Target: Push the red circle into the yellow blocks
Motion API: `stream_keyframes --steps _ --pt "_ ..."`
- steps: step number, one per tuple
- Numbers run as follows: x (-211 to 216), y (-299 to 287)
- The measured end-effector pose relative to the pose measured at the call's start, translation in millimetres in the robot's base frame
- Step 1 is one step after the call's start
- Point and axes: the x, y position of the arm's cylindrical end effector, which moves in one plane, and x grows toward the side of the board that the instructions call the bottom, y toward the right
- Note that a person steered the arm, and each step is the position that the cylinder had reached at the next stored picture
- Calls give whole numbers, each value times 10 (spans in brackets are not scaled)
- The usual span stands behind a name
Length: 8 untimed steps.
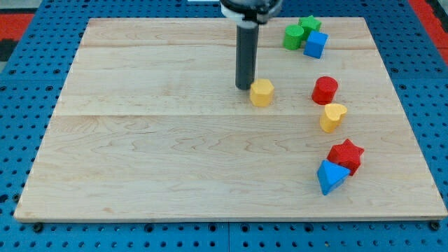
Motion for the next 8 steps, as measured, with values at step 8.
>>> stream_keyframes --steps 8 --pt "-478 1061"
